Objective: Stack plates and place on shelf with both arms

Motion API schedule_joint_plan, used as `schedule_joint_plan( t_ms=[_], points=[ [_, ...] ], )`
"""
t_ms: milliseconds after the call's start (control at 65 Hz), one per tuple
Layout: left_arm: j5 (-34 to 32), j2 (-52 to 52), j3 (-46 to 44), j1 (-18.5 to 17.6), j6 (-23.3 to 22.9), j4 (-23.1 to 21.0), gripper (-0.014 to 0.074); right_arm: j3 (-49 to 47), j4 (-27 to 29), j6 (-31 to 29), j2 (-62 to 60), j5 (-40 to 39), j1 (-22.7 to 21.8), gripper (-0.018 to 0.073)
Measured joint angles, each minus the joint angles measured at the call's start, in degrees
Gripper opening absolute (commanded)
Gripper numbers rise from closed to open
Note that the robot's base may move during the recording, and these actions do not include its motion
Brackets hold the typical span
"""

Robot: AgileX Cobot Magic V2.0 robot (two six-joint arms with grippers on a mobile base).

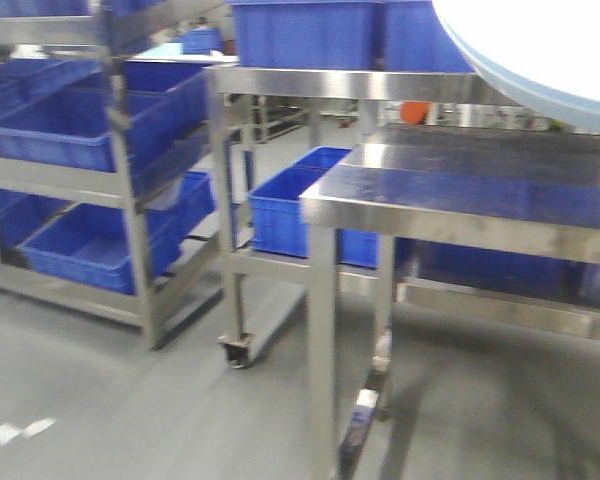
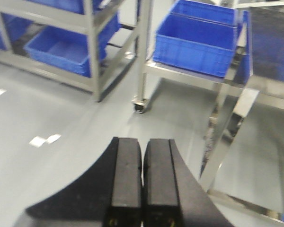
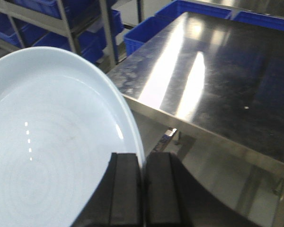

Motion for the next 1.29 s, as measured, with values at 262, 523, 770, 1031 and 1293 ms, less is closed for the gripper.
schedule_joint_plan(
  t_ms=[262,523,770,1031,1293],
  points=[
    [0.0,0.0,0.0,0.0,0.0,0.0,0.0083,0.0,0.0,0.0,0.0,0.0,0.0,0.0022],
    [0.0,0.0,0.0,0.0,0.0,0.0,0.0083,0.0,0.0,0.0,0.0,0.0,0.0,0.0022],
    [0.0,0.0,0.0,0.0,0.0,0.0,0.0083,0.0,0.0,0.0,0.0,0.0,0.0,0.0022],
    [0.0,0.0,0.0,0.0,0.0,0.0,0.0083,0.0,0.0,0.0,0.0,0.0,0.0,0.0022],
    [0.0,0.0,0.0,0.0,0.0,0.0,0.0083,0.0,0.0,0.0,0.0,0.0,0.0,0.0022]
  ],
)
